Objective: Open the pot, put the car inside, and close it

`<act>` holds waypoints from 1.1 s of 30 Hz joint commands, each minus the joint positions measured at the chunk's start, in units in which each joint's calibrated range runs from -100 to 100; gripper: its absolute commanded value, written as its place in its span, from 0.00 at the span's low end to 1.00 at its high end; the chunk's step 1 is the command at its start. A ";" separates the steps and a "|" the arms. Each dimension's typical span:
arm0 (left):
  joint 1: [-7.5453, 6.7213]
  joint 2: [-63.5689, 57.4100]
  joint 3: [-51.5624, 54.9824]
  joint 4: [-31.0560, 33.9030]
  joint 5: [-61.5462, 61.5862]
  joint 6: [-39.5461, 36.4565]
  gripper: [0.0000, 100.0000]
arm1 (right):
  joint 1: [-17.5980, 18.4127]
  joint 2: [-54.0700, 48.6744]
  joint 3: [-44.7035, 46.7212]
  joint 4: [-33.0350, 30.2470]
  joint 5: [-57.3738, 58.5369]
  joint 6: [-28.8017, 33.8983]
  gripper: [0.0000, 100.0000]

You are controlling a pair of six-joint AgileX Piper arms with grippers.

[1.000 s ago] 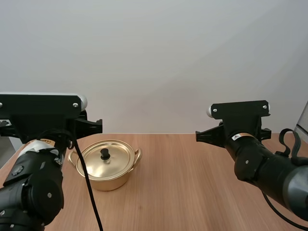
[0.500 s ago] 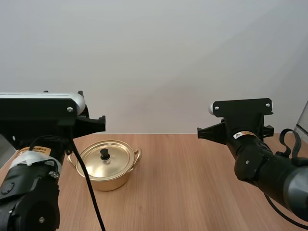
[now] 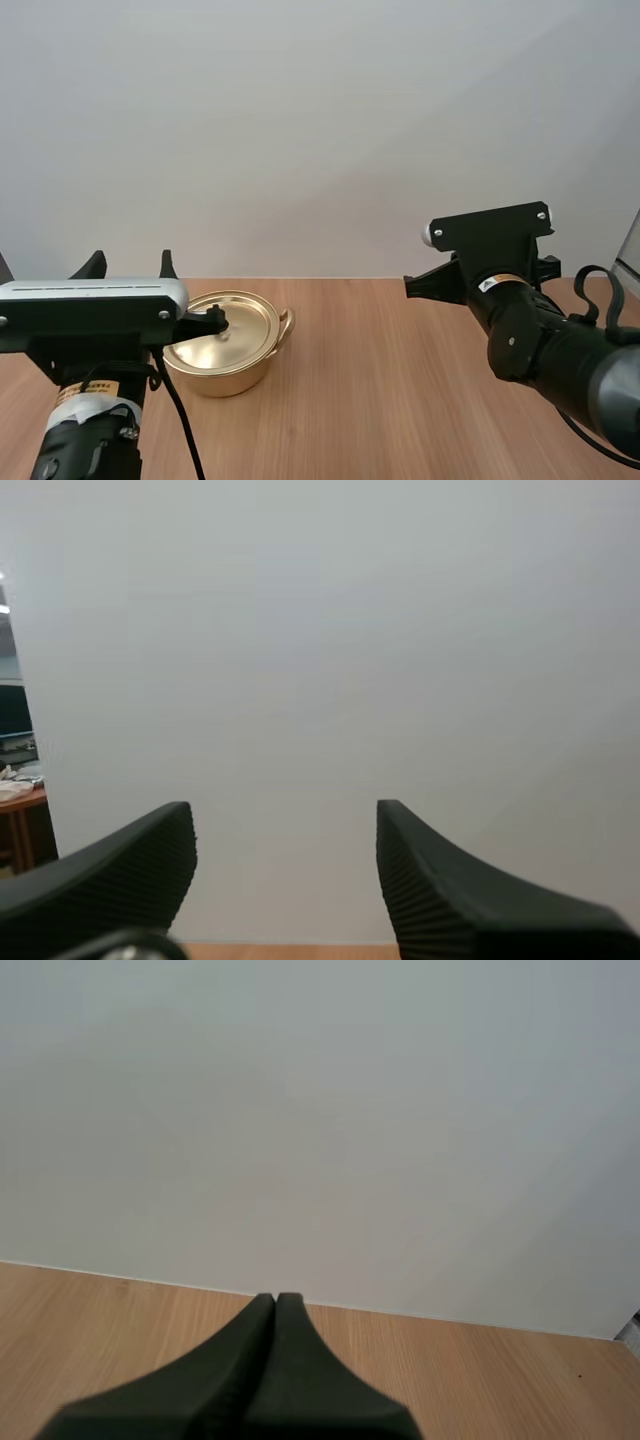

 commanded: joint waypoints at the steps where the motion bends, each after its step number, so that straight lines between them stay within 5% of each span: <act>1: 0.26 -0.27 0.00 -4.88 9.58 0.28 0.87 | 0.02 -0.04 1.43 0.10 0.33 -0.09 0.00; 11: 0.32 -2.70 0.00 -4.74 39.92 -2.94 0.87 | 0.02 -0.04 13.71 -0.94 -7.47 -1.18 0.00; 17: 0.32 -2.70 0.00 1.14 40.74 -9.96 0.87 | 0.02 -0.04 16.57 -0.44 -5.92 -1.08 0.00; 24: 0.25 -2.70 0.00 13.36 41.42 -12.84 0.87 | 0.02 -0.04 16.57 10.22 1.13 -0.90 0.00; 33: 0.35 -2.70 0.00 13.85 42.38 -16.27 0.87 | 0.02 -0.04 16.57 10.47 1.13 -0.90 0.00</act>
